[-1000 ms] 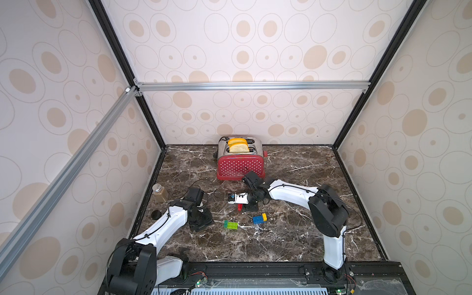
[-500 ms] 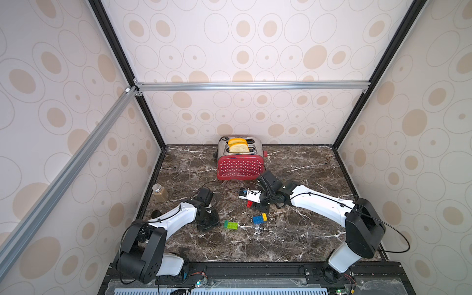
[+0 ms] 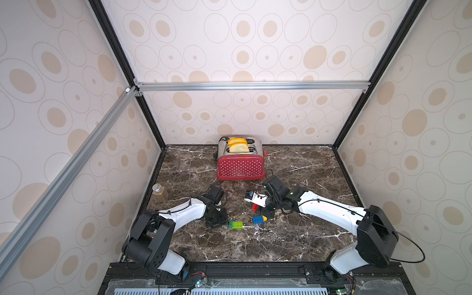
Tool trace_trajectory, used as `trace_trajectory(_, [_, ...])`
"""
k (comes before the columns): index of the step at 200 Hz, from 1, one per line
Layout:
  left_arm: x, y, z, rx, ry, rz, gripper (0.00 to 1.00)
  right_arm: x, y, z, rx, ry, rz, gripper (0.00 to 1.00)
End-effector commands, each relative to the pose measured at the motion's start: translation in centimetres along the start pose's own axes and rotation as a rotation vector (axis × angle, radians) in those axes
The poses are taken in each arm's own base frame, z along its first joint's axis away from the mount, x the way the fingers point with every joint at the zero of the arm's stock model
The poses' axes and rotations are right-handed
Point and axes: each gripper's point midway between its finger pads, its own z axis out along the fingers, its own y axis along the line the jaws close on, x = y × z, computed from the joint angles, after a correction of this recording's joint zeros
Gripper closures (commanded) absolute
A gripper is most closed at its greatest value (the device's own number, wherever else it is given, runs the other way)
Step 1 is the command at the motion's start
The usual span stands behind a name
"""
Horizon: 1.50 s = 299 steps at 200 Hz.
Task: Assemble the number 5 with lego
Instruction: Adjust the lego brick at the center of the board, then assemble the lego brick with the lego brick.
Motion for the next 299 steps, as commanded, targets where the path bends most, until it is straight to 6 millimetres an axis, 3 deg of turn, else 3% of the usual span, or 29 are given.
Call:
trace_trajectory(1, [-0.2, -0.6, 0.3, -0.010, 0.004, 0.011, 0.60, -0.4, 1.1, -0.6, -0.039, -0.034, 0.008, 0.70])
trace_trajectory(35, [-0.1, -0.5, -0.2, -0.015, -0.013, 0.014, 0.61, -0.8, 1.7, -0.5, -0.074, -0.027, 0.022, 0.70])
trace_trajectory(61, [-0.4, 0.2, -2.1, -0.039, -0.078, 0.020, 0.59, -1.3, 2.8, -0.3, -0.113, -0.030, 0.009, 0.70])
trace_trajectory(96, [-0.6, 2.6, -4.6, -0.004, -0.155, -0.074, 0.58, -1.8, 4.9, 0.3, -0.170, -0.038, -0.093, 0.74])
trace_trajectory(131, [0.6, 4.6, -6.0, -0.020, -0.185, -0.117, 0.57, -2.8, 5.8, 1.5, -0.205, -0.010, -0.138, 0.76])
trace_trajectory(173, [0.5, 5.6, -7.4, -0.008, -0.238, -0.157, 0.55, -4.1, 7.1, 3.5, -0.244, 0.025, -0.179, 0.80])
trace_trajectory(217, [0.3, 5.8, -6.9, 0.017, -0.222, -0.188, 0.55, -4.7, 8.1, 5.1, -0.265, 0.039, -0.241, 0.83])
trace_trajectory(299, [0.1, 5.9, -6.6, 0.022, -0.220, -0.192, 0.56, -5.3, 7.5, 7.2, -0.246, 0.077, -0.249, 0.88])
